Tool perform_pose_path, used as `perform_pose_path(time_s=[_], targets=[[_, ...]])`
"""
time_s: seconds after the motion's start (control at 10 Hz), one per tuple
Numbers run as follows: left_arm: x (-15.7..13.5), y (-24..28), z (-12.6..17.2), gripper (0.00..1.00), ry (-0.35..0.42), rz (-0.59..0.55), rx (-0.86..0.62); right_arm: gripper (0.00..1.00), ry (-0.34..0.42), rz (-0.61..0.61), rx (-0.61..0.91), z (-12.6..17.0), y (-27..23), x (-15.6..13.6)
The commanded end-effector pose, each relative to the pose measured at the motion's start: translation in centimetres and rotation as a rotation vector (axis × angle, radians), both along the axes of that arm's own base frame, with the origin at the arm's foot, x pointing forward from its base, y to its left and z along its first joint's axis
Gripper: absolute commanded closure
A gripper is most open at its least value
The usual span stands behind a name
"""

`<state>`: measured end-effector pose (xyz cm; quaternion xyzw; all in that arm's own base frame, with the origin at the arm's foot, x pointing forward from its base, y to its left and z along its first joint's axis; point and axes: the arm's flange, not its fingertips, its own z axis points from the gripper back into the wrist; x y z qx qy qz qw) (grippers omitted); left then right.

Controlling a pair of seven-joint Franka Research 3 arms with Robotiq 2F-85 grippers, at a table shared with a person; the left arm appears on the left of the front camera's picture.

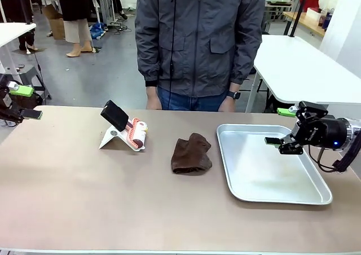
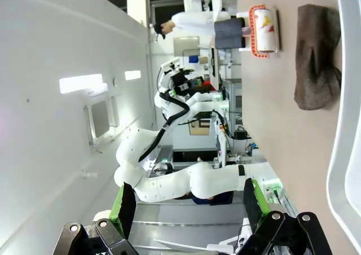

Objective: Clean the surface of the table.
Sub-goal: Return the Lint Roller and towel to their original positions.

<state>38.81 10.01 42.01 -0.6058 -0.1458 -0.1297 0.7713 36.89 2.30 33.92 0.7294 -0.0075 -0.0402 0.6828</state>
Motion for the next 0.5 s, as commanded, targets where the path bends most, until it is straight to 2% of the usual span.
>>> perform_pose_path(time_s=[0.0,0.4], targets=[[-0.6,-0.21,0.06,0.0,0.014,0.002,0.01,0.0,0.007,0.007,-0.002,0.5,0.12,-0.07],[-0.6,-0.21,0.06,0.0,0.014,0.002,0.01,0.0,0.007,0.007,-0.002,0.5,0.12,-0.07]])
